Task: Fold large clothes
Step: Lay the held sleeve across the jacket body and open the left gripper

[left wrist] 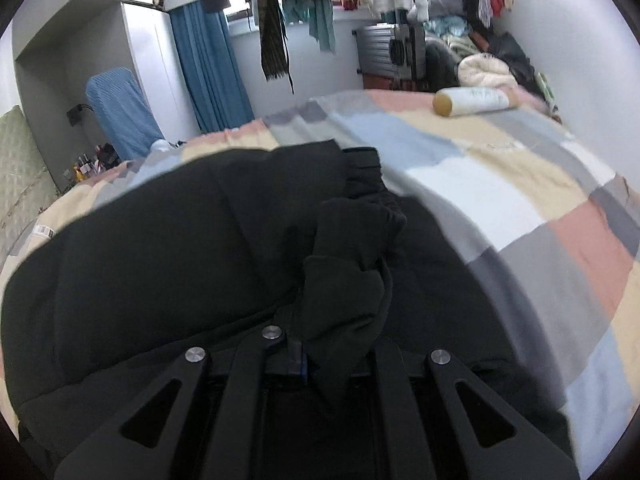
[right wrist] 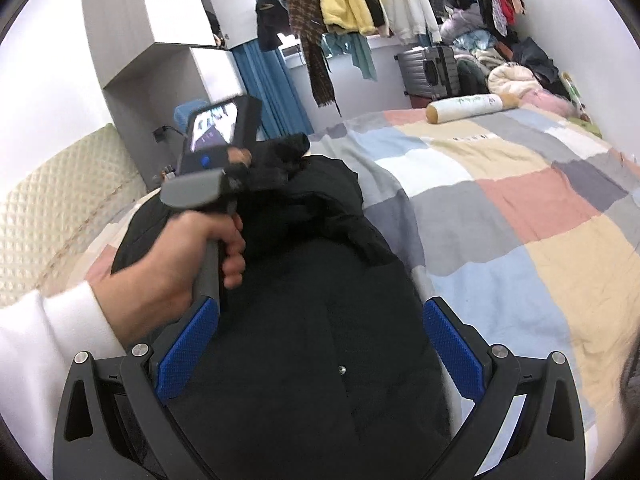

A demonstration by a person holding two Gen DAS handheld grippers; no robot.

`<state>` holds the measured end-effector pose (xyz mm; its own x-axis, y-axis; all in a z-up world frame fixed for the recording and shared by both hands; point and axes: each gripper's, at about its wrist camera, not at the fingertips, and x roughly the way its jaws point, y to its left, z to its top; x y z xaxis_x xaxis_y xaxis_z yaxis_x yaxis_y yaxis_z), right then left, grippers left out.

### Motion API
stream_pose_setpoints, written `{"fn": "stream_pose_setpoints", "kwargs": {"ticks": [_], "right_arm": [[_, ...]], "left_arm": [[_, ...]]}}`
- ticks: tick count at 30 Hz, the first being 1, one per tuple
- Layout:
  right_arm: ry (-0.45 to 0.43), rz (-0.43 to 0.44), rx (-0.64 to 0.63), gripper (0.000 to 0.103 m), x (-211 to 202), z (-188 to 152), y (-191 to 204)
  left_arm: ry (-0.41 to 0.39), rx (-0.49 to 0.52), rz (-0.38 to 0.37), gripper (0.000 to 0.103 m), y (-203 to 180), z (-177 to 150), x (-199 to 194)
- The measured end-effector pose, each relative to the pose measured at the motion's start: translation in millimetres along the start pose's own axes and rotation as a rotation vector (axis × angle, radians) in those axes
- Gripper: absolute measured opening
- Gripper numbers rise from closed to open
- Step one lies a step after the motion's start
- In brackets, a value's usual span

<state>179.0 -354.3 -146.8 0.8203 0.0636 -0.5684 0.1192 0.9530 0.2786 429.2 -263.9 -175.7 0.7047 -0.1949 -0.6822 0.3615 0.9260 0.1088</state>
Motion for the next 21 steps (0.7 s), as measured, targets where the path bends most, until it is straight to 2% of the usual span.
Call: {"fn": "stream_pose_setpoints", "kwargs": {"ticks": [6, 9, 11, 12, 13, 14, 15, 16, 17, 21], "right_arm": [[0.019, -0.001, 0.011, 0.103, 13.7, -1.7, -5.8], [0.014, 0.005, 0.014, 0.103, 13.9, -1.8, -5.3], [0.004, 0.004, -0.001, 0.103, 11.6, -1.9, -0.9], [0.002, 0.002, -0.009, 0.103, 11.4, -1.4, 1.7], [0.0, 0.002, -0.016, 0.103, 9.8, -1.8, 4.1], [-0.006, 0.003, -0.021, 0.103, 7.7, -1.9, 6.8], [-0.01, 0.005, -0.027, 0.103, 6.9, -1.7, 8.5], [-0.016, 0.005, -0.039, 0.103, 4.9, -2.1, 11.6], [-0.019, 0.002, -0.049, 0.103, 4.3, -1.9, 13.8], [-0.025, 0.006, -0.084, 0.103, 2.1, -3.2, 22.7]], "left_arm": [[-0.015, -0.039, -0.046, 0.007, 7.5, 0.5, -18.5], [-0.015, -0.051, -0.115, 0.011, 7.9, -3.5, -27.3], [-0.013, -0.056, -0.134, 0.018, 12.4, -4.4, -38.5], [-0.012, -0.058, -0.142, 0.031, 15.0, -5.5, -44.4], [-0.015, -0.062, -0.15, 0.049, 18.1, -7.1, -51.1], [-0.022, -0.063, -0.155, 0.059, 20.4, -8.2, -56.5], [-0.044, -0.06, -0.156, 0.079, 22.7, -10.5, -67.6], [-0.071, -0.057, -0.147, 0.088, 24.7, -11.8, -75.0], [-0.102, -0.05, -0.139, 0.088, 27.3, -13.5, -86.4], [-0.123, -0.092, -0.149, 0.088, 47.8, -14.4, -114.4]]}}
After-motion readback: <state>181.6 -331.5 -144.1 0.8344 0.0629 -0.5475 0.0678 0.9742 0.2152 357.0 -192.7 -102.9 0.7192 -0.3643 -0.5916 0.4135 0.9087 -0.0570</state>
